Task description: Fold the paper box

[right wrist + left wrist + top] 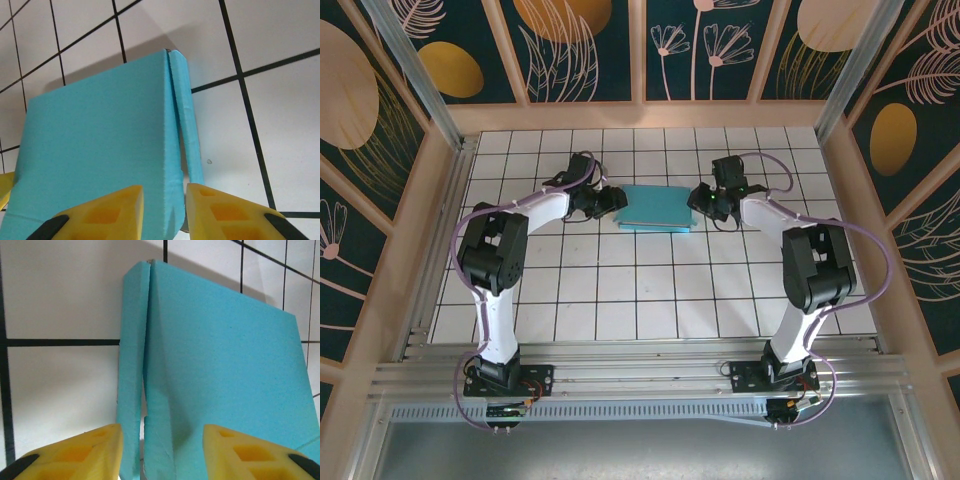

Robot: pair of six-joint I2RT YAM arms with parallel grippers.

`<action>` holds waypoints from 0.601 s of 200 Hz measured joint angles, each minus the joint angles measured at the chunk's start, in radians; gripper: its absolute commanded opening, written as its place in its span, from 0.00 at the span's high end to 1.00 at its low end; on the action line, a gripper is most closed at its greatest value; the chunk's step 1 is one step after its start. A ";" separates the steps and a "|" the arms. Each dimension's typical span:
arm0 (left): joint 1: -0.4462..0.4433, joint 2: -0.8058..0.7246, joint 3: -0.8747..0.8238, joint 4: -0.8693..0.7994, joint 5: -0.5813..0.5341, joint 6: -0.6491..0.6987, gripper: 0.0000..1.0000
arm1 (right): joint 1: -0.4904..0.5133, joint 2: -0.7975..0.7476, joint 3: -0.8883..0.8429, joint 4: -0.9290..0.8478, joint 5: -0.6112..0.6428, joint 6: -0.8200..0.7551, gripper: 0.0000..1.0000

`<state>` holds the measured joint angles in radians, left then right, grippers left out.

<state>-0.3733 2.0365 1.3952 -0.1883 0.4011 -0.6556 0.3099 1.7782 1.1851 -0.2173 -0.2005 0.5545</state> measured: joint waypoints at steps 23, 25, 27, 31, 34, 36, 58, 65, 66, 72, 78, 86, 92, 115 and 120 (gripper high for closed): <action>0.000 -0.003 0.015 -0.003 -0.014 0.002 0.48 | 0.006 0.002 0.003 -0.005 0.002 -0.003 0.68; 0.000 -0.003 0.015 -0.003 -0.015 0.003 0.48 | 0.006 0.002 0.003 -0.005 0.002 -0.003 0.68; 0.000 -0.003 0.016 -0.003 -0.018 0.004 0.48 | 0.007 0.003 0.003 -0.005 0.002 -0.003 0.68; 0.000 -0.003 0.017 -0.004 -0.018 0.006 0.47 | 0.008 0.005 0.003 -0.005 0.002 -0.004 0.68; 0.000 -0.003 0.018 -0.005 -0.018 0.008 0.47 | 0.009 0.006 0.004 -0.005 0.002 -0.004 0.68; 0.000 -0.003 0.019 -0.006 -0.018 0.008 0.47 | 0.010 0.007 0.004 -0.004 0.002 -0.004 0.68; 0.000 0.008 0.023 -0.006 -0.010 0.019 0.48 | 0.019 0.034 0.004 -0.003 0.001 -0.008 0.72; 0.000 0.016 0.023 -0.006 -0.006 0.021 0.51 | 0.023 0.047 0.003 -0.002 0.001 -0.011 0.74; 0.000 0.018 0.023 -0.006 -0.005 0.021 0.51 | 0.024 0.050 0.002 0.000 0.002 -0.011 0.75; 0.000 0.025 0.020 -0.005 -0.003 0.023 0.55 | 0.026 0.062 -0.003 0.006 0.003 -0.014 0.76; 0.000 0.032 0.013 0.000 0.001 0.024 0.58 | 0.029 0.074 -0.008 0.008 0.006 -0.017 0.77; 0.000 0.039 -0.003 0.006 0.006 0.028 0.63 | 0.031 0.089 -0.017 0.011 0.011 -0.018 0.77; 0.000 0.042 -0.018 0.010 0.010 0.027 0.66 | 0.031 0.100 -0.024 0.021 0.013 -0.018 0.78; 0.001 0.045 -0.055 0.050 0.038 0.027 0.71 | 0.031 0.100 -0.025 0.039 0.017 -0.018 0.78; 0.001 0.045 -0.056 0.056 0.041 0.027 0.71 | 0.031 0.100 -0.026 0.039 0.018 -0.019 0.78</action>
<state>-0.3725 2.0819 1.3388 -0.1326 0.4423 -0.6285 0.3405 1.8782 1.1595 -0.1787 -0.1829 0.5358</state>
